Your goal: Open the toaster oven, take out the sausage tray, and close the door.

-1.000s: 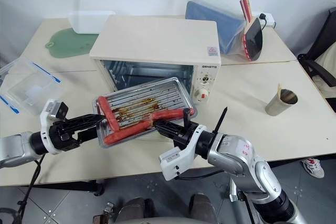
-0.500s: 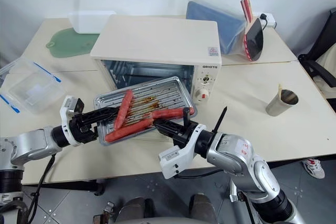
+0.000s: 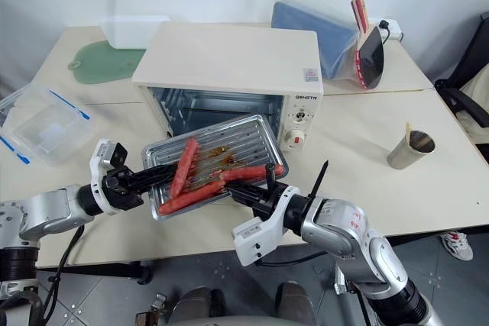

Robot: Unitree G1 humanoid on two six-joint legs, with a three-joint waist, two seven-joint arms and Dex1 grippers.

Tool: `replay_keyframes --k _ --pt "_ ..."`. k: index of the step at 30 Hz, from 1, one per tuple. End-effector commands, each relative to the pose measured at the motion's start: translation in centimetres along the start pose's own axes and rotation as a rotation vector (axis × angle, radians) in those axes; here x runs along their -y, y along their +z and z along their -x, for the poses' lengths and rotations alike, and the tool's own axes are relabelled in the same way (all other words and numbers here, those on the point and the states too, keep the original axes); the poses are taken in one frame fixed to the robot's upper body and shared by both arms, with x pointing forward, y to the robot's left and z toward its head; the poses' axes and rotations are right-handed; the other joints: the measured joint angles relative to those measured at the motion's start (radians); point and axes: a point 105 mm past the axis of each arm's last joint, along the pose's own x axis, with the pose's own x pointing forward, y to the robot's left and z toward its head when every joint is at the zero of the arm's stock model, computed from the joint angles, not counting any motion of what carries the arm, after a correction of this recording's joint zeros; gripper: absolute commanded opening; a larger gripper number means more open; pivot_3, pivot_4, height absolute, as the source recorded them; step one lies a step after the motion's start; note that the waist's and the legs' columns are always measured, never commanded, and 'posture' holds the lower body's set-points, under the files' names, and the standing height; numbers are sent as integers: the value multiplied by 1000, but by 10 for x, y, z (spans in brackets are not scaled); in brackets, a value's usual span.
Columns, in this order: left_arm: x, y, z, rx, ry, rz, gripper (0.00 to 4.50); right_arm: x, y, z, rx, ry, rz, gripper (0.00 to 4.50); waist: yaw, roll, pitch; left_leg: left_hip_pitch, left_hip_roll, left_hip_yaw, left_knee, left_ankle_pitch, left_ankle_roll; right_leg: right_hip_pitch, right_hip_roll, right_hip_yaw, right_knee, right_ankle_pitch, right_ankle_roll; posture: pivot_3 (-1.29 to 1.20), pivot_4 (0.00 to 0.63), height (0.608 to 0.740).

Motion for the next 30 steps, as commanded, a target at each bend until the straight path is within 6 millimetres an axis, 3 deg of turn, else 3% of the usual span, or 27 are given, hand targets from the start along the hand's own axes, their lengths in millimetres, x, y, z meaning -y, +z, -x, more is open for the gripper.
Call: replay_keyframes --k 1,13,19,23,26,30 --pt "0 -4 1 -17 19 -11 0 20 6 2 41 -87 -7 594 0 0 0 0 0 0 0 0 0 0 0 0 0 0 0 0 150 740" --pt "-2 1 1 34 17 -5 0 3 17 13 195 79 -71 4468 0 0 0 0 0 -1 0 0 0 1 0 0 -1 0 0 0 150 740" --pt "-6 3 4 38 8 29 0 0 15 26 219 193 -204 4468 1 0 0 0 0 -2 0 0 0 1 0 0 -1 0 0 0 150 740" --pt "-8 -2 13 13 31 43 0 0 8 45 201 303 -430 4468 2 0 0 0 0 -3 0 0 0 2 0 -1 -2 0 0 0 150 740" --pt "-3 -7 29 -17 38 45 0 4 -1 60 164 372 -601 4468 1 0 0 1 0 -3 0 0 0 3 0 -1 -3 0 0 0 150 740" --pt "1 -7 53 8 58 57 0 -6 -14 82 86 470 -758 4468 2 0 0 2 0 -3 -3 0 1 4 0 -1 -6 0 0 0 150 740"
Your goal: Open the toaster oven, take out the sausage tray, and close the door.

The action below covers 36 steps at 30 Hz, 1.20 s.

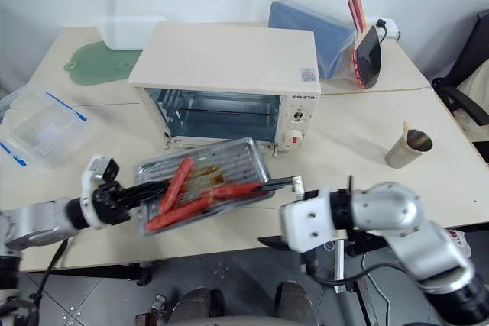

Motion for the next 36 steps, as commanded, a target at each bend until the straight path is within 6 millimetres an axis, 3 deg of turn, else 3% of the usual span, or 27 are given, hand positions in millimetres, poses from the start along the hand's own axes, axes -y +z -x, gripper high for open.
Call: replay_keyframes --k 1,14,17,22,29,36 --pt "14 2 21 42 -58 -17 0 -9 -4 14 -11 55 -108 4468 2 0 0 0 0 0 0 0 0 0 0 0 0 0 0 0 150 740" --pt "9 -32 61 221 -31 -22 0 8 -68 35 -130 -65 -250 4468 0 1 1 0 0 1 1 -1 0 0 -1 1 -5 0 0 0 150 740" --pt "11 -38 78 344 -2 -56 0 15 -89 28 -135 -108 -253 3904 -3 1 1 1 0 1 1 -1 0 1 -1 1 -6 0 0 0 150 740" --pt "5 -47 94 531 31 -57 0 16 -109 15 -129 -93 -266 2258 -2 4 2 1 0 1 2 -1 0 2 -1 1 -7 0 0 0 150 740" --pt "1 -70 103 671 84 -37 0 21 -114 -1 -90 -87 -251 38 1 3 2 4 0 1 3 -2 1 8 -1 -1 -8 0 -1 0 150 740" --pt "-1 -81 119 819 155 -26 0 18 -113 -22 -32 -52 -253 38 -3 3 2 8 0 0 3 -4 1 11 -1 0 -9 -1 -2 0 150 740"
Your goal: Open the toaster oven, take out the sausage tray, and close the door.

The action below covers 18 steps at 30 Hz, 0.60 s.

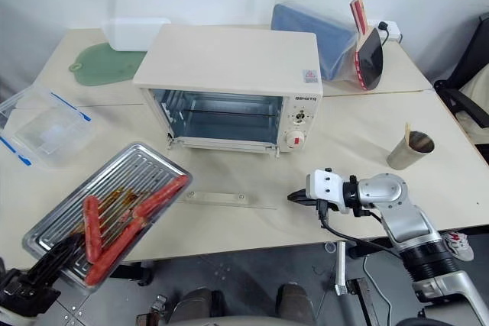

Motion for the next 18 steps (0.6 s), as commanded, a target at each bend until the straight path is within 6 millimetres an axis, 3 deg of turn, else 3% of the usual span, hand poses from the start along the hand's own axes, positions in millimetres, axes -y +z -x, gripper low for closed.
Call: replay_keyframes --k 1,9,18 --pt "6 4 8 64 9 -29 0 -1 11 -9 41 29 32 38 -1 0 0 0 0 0 0 0 0 1 0 0 0 0 0 0 150 740" --pt "-4 18 24 211 67 -16 0 7 47 -31 162 9 17 38 -1 0 0 2 0 -1 0 -1 0 1 0 0 0 -1 -2 0 150 740" --pt "-10 27 37 285 96 -3 0 15 63 -28 188 -8 21 38 -1 0 0 2 0 -1 0 -2 0 1 0 0 0 -1 -2 0 150 740"
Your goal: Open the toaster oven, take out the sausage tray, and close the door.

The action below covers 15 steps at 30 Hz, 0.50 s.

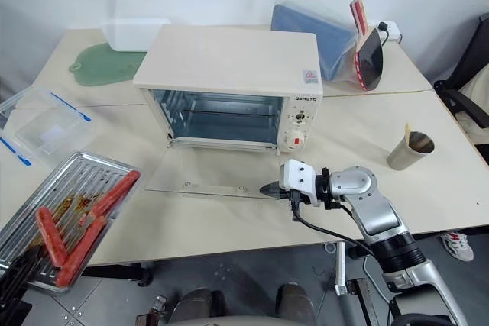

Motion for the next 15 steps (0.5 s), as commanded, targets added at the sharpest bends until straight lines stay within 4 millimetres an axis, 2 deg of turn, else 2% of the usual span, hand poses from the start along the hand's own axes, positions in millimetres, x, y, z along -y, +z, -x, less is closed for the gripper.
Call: replay_keyframes --k 1,4,8,15 --pt "4 6 3 37 -14 -8 0 11 25 5 61 -26 59 38 0 0 0 0 0 0 0 0 0 0 0 0 0 0 0 0 150 740" --pt "1 2 1 37 -5 9 0 20 34 10 67 -40 84 38 -1 0 0 0 0 0 0 0 0 0 0 0 0 0 0 0 150 740" --pt "-2 -9 -9 19 -7 41 0 45 61 19 98 -87 130 38 -3 1 0 0 0 0 0 0 0 0 0 0 0 0 0 0 150 740" --pt "-4 -16 -15 -3 -1 61 0 68 80 29 106 -111 188 38 -2 -1 0 0 0 1 0 -1 0 0 0 0 0 0 0 0 150 740"
